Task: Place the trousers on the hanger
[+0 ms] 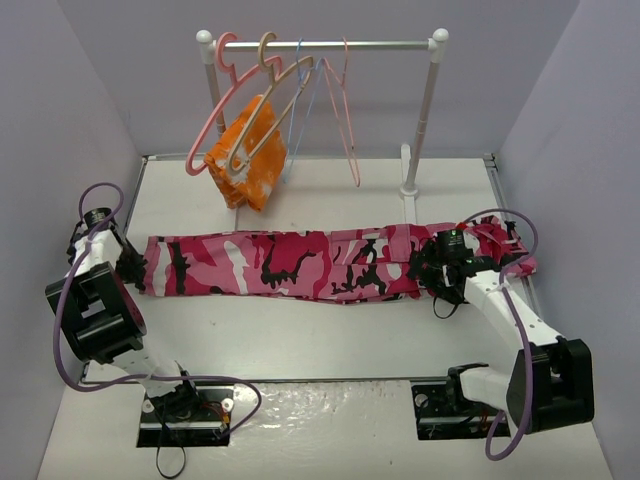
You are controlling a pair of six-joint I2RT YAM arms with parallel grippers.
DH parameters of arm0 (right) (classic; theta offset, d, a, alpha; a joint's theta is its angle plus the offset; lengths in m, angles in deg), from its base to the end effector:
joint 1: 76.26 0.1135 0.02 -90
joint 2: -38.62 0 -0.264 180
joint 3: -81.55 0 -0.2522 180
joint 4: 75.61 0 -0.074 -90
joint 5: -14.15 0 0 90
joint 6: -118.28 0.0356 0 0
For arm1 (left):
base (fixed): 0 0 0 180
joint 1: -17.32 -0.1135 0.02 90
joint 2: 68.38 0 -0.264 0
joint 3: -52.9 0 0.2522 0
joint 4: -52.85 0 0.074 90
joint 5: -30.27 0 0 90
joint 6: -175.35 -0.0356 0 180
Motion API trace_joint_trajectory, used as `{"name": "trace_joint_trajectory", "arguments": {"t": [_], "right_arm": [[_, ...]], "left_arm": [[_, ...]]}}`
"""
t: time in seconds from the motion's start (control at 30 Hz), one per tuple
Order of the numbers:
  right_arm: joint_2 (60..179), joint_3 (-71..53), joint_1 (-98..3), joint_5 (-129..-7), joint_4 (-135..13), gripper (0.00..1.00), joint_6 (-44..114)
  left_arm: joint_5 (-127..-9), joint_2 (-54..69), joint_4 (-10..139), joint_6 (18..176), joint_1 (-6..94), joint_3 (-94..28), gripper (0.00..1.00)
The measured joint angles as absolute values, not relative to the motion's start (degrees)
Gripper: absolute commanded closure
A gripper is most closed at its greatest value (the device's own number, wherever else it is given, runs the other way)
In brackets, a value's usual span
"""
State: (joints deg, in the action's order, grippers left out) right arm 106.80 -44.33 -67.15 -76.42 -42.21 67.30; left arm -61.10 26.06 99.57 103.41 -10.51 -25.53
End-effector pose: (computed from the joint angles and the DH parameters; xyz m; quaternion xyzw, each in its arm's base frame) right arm 0.2376 0.0377 0.2166 0.2422 0.8998 0.1437 0.3331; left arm 0.2949 0.1547 0.2097 -0.3762 0.8960 0.0085 0.2359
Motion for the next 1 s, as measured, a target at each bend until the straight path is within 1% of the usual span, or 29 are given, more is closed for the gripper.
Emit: {"name": "trace_joint_trajectory", "arguments": {"t": [0.1, 0.27, 0.33, 0.37, 0.63, 0.8, 0.9, 1.0], "right_arm": [[107.12, -45.23, -67.15, -77.2, -42.81, 0.35, 68.46], [107.85, -46.39, -67.6, -80.2, -45.52, 0.71, 69.03], [107.89, -46.97, -68.48, -81.2, -46.53, 0.92, 68.94], [107.89, -47.19, -69.12, -81.57, -46.85, 1.0, 68.85], [107.52, -48.45, -78.84, -80.19, -48.1, 1.0, 66.31], [106.98, -49.58, -80.03, -79.09, -47.87, 1.0, 65.37], [106.97, -50.09, -80.05, -78.66, -47.89, 0.94, 65.14], [106.97, -50.21, -80.14, -78.45, -47.77, 0.85, 65.08]], "left_arm": [[-61.24, 26.38, 99.4, 103.41, -10.51, -25.44, 1.0], [-61.45, 26.96, 99.24, 103.49, -10.51, -25.0, 1.0], [-61.47, 27.27, 99.23, 103.54, -10.51, -24.95, 1.0], [-61.45, 27.43, 99.22, 103.57, -10.51, -24.94, 1.0], [-60.94, 29.36, 100.17, 103.72, -10.49, -24.74, 1.0], [-60.13, 31.47, 101.37, 104.06, -10.51, -24.97, 1.0], [-59.25, 31.52, 102.01, 104.57, -10.51, -25.02, 1.0], [-57.29, 31.52, 102.99, 105.4, -10.51, -25.02, 1.0]]}}
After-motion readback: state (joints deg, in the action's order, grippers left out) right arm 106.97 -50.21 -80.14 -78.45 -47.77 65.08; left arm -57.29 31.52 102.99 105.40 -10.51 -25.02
